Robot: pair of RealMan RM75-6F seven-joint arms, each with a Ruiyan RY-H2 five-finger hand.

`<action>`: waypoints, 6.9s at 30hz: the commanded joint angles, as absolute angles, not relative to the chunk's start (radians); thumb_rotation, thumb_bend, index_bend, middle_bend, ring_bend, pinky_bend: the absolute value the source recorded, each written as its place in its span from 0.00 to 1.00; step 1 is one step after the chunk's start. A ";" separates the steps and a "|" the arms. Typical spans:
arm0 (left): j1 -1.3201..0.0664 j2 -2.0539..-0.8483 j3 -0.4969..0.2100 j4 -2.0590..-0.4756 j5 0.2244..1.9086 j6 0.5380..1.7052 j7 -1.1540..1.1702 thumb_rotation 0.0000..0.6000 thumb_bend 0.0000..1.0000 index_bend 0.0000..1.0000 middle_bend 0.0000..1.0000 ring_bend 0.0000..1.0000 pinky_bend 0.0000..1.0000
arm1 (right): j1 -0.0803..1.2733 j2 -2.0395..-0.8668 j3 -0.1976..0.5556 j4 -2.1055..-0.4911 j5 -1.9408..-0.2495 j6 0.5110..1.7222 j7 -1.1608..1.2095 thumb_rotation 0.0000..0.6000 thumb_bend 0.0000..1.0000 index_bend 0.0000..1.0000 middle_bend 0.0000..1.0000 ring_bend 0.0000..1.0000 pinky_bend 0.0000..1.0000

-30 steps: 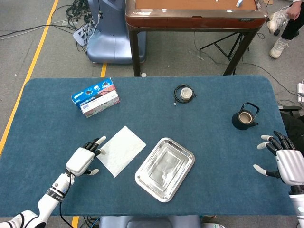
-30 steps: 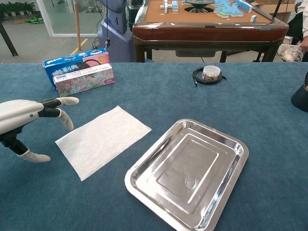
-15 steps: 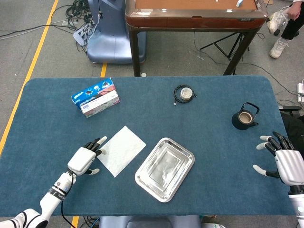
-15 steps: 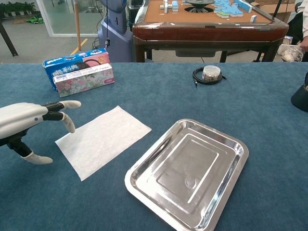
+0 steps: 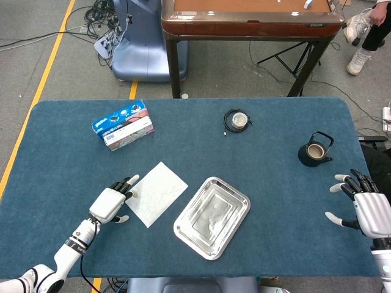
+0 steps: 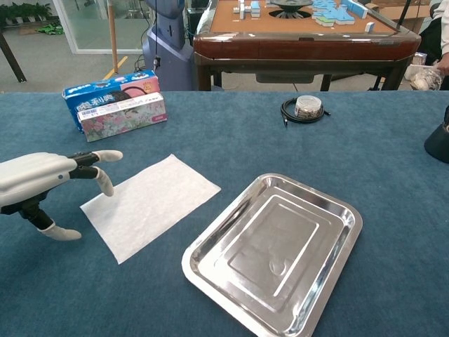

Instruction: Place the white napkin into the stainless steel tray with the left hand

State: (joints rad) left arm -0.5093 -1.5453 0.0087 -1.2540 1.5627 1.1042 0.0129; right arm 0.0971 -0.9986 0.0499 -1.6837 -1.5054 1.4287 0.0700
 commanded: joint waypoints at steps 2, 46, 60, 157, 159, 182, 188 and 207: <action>-0.514 -1.550 0.012 -1.247 1.563 1.098 0.013 1.00 0.14 0.32 0.00 0.00 0.17 | 0.098 -0.998 0.050 -1.684 -1.505 1.427 0.071 1.00 0.04 0.41 0.25 0.09 0.12; -0.540 -1.627 0.009 -1.200 1.538 1.076 -0.015 1.00 0.13 0.33 0.00 0.00 0.17 | 0.100 -0.995 0.053 -1.680 -1.496 1.421 0.082 1.00 0.04 0.41 0.25 0.09 0.12; -0.543 -1.639 -0.002 -1.203 1.529 1.085 -0.025 1.00 0.16 0.36 0.00 0.00 0.17 | 0.100 -0.995 0.053 -1.679 -1.496 1.419 0.083 1.00 0.04 0.41 0.25 0.09 0.12; -0.497 -1.466 -0.024 -1.733 1.558 1.217 0.049 1.00 0.53 0.69 0.04 0.00 0.18 | 0.096 -0.974 0.053 -1.693 -1.497 1.427 0.085 1.00 0.04 0.42 0.26 0.09 0.12; -0.495 -1.467 -0.020 -1.739 1.567 1.219 0.048 1.00 0.53 0.69 0.04 0.00 0.18 | 0.096 -0.974 0.055 -1.693 -1.493 1.426 0.081 1.00 0.04 0.42 0.26 0.09 0.12; -0.544 -1.550 -0.003 -1.736 1.671 1.181 0.148 1.00 0.53 0.69 0.05 0.00 0.18 | 0.092 -0.974 0.085 -1.672 -1.419 1.422 0.051 1.00 0.04 0.42 0.26 0.09 0.12; -0.535 -1.552 0.027 -1.750 1.708 1.199 0.152 1.00 0.53 0.70 0.05 0.00 0.18 | 0.091 -0.969 0.088 -1.670 -1.417 1.421 0.062 1.00 0.04 0.42 0.26 0.09 0.12; -0.508 -1.627 -0.006 -1.731 1.604 1.190 0.314 1.00 0.53 0.70 0.05 0.00 0.18 | 0.090 -0.967 0.091 -1.671 -1.414 1.419 0.067 1.00 0.04 0.42 0.26 0.09 0.12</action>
State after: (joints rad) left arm -0.5164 -1.6143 -0.0007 -1.7322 1.6154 1.1811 0.2901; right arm 0.0897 -0.9669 0.0908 -1.6710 -1.4145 1.4185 0.0670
